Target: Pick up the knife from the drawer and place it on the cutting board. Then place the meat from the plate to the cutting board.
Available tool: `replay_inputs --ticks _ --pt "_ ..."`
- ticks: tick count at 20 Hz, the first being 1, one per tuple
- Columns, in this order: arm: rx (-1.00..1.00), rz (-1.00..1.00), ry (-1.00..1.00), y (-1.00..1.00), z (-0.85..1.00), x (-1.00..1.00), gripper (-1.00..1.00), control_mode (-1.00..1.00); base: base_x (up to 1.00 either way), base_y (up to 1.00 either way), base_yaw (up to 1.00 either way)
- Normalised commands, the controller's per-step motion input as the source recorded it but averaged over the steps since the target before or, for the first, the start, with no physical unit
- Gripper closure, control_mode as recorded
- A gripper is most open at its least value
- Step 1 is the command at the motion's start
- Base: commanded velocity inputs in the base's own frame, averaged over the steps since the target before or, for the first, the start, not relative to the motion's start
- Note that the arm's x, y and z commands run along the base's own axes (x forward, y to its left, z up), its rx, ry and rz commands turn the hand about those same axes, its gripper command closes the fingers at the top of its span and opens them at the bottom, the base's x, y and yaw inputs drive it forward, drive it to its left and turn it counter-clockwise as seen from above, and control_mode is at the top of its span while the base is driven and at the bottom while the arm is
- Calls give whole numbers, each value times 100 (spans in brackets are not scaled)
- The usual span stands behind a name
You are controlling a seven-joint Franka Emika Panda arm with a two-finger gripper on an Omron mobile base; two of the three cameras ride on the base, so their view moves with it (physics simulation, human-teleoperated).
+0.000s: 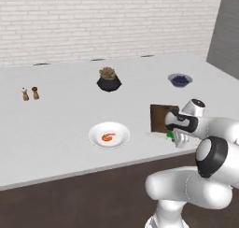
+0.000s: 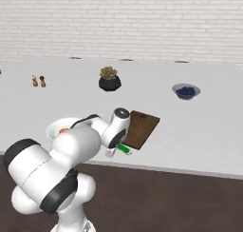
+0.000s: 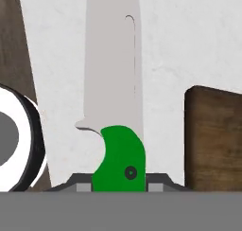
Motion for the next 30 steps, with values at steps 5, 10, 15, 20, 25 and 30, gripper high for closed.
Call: replay_inputs --ticks 5,10,15,20,25,30 --pt "0 0 0 0 0 0 100 100 3 4 38" --pt "0 0 0 0 0 0 100 100 6 2 4" --pt "0 0 0 0 0 0 100 100 41 1 0" --pt "0 0 0 0 0 0 100 100 86 0 0" --pt "0 -2 -3 -10 -4 -15 100 -100 6 0 0" --pt "-2 -4 -15 -65 1 5 100 -100 0 0 0"
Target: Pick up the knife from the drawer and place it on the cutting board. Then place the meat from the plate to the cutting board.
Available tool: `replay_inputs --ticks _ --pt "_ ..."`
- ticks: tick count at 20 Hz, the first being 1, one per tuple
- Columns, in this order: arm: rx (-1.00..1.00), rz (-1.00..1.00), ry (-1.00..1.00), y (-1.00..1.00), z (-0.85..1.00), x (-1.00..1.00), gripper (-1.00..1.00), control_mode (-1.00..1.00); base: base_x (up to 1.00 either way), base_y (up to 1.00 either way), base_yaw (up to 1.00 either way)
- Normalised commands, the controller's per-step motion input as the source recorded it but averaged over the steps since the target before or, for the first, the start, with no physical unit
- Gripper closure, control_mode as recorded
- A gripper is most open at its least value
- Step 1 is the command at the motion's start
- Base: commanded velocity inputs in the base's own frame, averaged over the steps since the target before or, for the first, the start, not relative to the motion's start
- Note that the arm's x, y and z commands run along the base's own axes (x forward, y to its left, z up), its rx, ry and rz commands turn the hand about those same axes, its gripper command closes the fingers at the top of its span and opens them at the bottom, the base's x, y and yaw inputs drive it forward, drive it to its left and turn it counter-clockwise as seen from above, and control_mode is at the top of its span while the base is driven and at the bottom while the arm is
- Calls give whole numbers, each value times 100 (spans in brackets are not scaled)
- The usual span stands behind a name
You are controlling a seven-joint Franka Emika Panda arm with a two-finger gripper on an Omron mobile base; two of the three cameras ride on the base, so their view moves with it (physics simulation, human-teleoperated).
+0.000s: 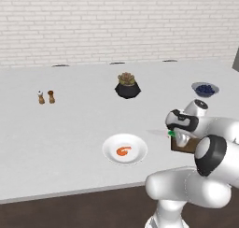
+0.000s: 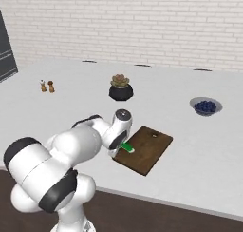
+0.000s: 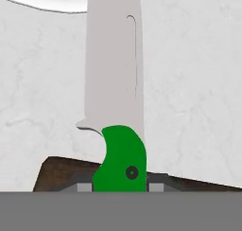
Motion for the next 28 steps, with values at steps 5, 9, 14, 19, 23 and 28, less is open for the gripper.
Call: replay_inputs --ticks 5,9,14,19,23,28 --pt "-7 -7 -1 -68 0 64 100 -100 0 0 0" --pt "1 -9 8 -80 -1 100 100 -100 0 0 0" --pt "2 -1 0 -80 -29 72 100 -100 0 0 0" --pt "3 0 3 -68 -41 73 100 -100 0 0 0" --pt "22 10 -2 -98 -23 15 100 -100 0 0 0" --pt "11 9 -11 -27 -46 -60 100 -100 0 0 0"
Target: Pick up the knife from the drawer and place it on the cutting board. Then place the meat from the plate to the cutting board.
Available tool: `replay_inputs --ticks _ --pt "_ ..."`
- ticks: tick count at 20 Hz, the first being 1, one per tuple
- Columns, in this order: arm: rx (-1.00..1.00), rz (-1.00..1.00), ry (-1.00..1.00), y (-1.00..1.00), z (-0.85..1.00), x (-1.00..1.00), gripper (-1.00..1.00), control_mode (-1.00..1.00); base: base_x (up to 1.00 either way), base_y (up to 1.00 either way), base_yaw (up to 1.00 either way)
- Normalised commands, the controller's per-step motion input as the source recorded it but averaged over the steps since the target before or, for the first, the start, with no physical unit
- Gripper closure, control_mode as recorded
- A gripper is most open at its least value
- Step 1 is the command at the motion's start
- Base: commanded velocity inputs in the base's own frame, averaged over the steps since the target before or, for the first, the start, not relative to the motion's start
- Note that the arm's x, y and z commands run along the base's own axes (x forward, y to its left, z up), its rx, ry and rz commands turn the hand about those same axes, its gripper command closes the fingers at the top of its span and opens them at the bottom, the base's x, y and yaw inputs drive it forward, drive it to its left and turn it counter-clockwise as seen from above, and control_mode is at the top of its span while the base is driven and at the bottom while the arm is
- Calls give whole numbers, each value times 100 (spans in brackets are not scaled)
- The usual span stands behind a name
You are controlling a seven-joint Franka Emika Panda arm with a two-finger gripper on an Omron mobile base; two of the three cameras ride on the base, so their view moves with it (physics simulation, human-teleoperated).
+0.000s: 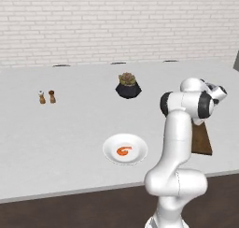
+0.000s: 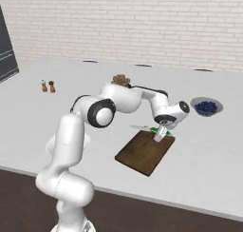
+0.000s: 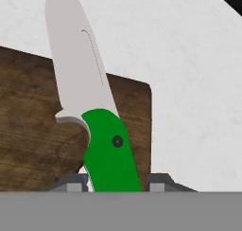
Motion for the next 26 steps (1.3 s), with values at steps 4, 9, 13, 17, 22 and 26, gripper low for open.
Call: replay_inputs --ticks 4,9,13,17,22,26 --pt "0 0 -4 71 -37 -24 100 -100 0 0 0" --pt "-7 0 0 26 0 -3 100 -100 0 0 0" --pt "-6 0 -1 -3 0 -57 100 -100 0 0 0" --pt "-9 0 0 3 -4 -45 100 -100 0 0 0" --pt "-8 0 0 0 -8 -7 -100 -100 0 0 0" --pt "-1 0 -5 0 1 -12 -100 -100 0 0 0"
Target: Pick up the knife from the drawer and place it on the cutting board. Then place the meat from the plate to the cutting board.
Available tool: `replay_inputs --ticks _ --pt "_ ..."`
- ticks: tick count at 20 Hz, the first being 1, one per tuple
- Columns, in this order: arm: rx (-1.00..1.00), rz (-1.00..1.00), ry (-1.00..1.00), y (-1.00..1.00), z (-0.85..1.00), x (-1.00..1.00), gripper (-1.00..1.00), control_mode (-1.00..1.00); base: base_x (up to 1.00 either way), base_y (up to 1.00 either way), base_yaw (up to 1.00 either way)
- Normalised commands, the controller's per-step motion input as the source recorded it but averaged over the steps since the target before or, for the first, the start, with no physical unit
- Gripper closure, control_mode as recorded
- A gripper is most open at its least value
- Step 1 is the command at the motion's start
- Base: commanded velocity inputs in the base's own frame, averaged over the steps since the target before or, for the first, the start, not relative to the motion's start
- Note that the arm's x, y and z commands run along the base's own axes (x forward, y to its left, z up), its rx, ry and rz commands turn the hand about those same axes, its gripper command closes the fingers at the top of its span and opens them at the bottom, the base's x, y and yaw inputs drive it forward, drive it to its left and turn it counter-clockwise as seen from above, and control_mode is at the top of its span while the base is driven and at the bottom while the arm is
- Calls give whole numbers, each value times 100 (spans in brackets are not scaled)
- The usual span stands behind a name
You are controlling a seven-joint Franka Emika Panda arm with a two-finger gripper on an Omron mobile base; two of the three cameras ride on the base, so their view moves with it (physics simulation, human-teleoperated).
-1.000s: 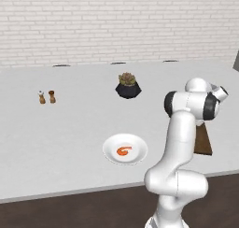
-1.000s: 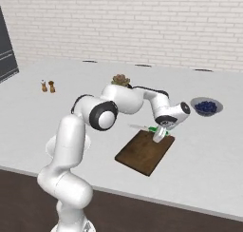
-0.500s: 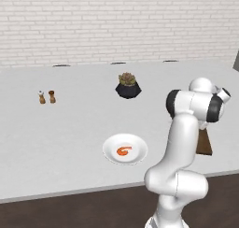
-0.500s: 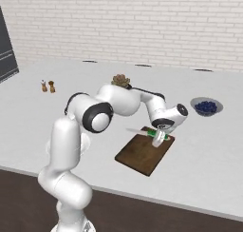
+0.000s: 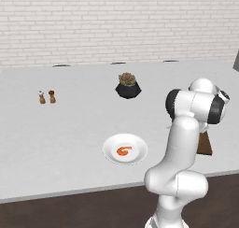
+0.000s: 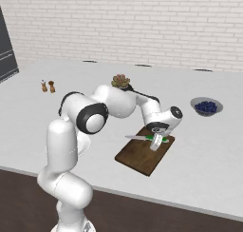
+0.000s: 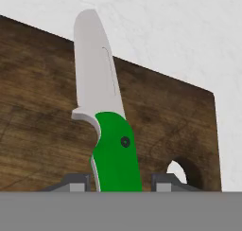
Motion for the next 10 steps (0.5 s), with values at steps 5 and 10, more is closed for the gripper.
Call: replay_inputs --ticks 5,10 --pt "0 0 -8 5 50 -6 -100 -100 0 0 0" --pt "0 0 -3 53 100 0 -100 -100 0 0 0"
